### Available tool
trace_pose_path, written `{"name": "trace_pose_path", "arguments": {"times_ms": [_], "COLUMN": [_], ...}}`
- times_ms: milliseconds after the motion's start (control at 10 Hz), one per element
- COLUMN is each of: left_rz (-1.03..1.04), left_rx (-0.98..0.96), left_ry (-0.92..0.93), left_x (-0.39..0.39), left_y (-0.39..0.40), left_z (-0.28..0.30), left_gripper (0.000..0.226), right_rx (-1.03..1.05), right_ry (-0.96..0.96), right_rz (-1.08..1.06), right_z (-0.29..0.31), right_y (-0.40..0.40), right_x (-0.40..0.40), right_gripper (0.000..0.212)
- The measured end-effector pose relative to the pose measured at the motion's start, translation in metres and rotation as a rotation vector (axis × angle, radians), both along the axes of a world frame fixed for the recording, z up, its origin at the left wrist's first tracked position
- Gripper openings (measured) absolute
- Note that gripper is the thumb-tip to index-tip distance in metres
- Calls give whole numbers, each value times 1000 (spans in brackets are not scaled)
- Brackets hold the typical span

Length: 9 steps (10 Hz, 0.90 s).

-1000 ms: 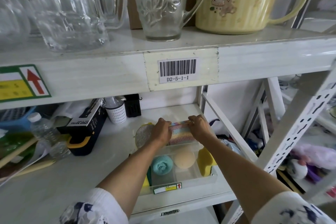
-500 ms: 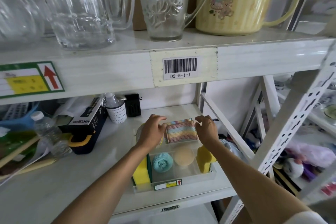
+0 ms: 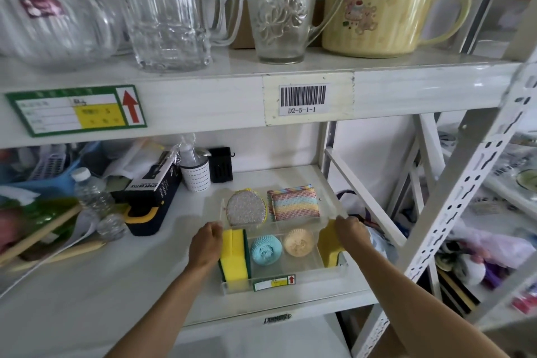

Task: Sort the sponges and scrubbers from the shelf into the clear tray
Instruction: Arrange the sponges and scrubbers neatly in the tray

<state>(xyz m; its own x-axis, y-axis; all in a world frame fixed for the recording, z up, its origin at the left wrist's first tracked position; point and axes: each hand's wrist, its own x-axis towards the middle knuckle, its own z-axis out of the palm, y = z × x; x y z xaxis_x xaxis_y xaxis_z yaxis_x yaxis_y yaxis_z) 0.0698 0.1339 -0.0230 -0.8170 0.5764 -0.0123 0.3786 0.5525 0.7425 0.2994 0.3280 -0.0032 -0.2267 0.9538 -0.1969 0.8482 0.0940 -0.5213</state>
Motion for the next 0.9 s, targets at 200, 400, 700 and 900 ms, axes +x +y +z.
{"name": "trace_pose_path", "arguments": {"times_ms": [200, 400, 700, 900], "left_rz": [117, 98, 113, 127], "left_rx": [41, 43, 4, 15], "left_ry": [-216, -235, -165, -179], "left_x": [6, 5, 6, 4], "left_y": [-10, -14, -20, -27], "left_z": [-2, -11, -6, -3], "left_gripper": [51, 49, 53, 52], "right_rx": [-3, -45, -18, -3], "right_ry": [-6, -62, -73, -103], "right_rz": [16, -57, -3, 45], "right_z": [4, 12, 20, 17], "right_y": [-16, -21, -29, -29], "right_x": [-3, -7, -10, -14], "right_gripper": [43, 43, 44, 43]}}
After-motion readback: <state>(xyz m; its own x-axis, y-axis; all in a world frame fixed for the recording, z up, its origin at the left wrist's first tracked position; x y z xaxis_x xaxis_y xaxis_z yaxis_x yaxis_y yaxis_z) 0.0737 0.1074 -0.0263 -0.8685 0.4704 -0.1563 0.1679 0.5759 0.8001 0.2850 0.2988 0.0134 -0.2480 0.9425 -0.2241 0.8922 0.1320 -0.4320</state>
